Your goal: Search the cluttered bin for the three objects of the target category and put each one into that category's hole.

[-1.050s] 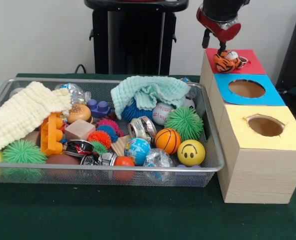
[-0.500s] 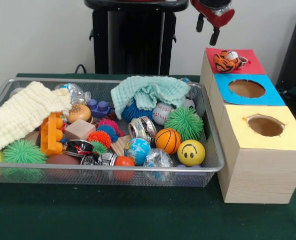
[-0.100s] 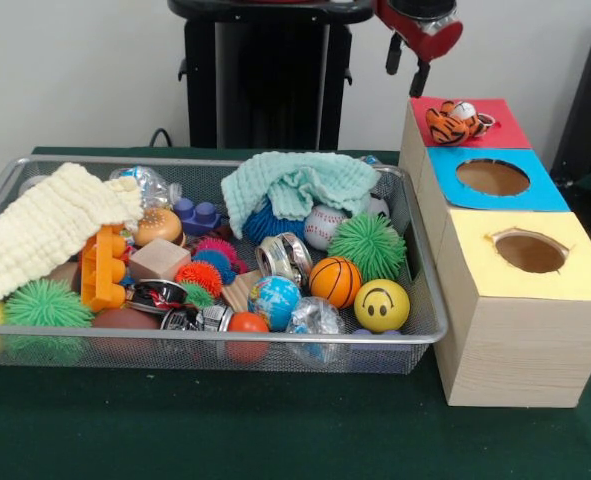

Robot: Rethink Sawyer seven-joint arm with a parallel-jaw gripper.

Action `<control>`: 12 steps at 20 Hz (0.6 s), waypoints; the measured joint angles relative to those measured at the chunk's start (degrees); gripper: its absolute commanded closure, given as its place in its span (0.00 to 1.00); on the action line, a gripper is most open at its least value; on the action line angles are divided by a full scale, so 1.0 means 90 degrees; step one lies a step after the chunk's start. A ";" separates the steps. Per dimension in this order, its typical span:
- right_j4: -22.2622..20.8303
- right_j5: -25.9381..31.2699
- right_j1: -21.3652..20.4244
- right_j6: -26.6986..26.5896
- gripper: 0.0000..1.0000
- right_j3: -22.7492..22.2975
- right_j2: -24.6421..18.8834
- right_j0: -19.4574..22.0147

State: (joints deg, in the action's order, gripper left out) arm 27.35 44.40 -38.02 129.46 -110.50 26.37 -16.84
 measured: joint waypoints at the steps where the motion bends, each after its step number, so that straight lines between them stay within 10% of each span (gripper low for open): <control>1: -0.0011 -0.0028 0.0003 0.0000 1.00 0.0010 0.0000 0.0002; 12: -0.0229 -0.1140 0.0107 0.0000 1.00 0.0465 -0.0011 0.0076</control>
State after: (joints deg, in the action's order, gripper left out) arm 25.29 34.14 -37.06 129.46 -106.32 26.28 -16.15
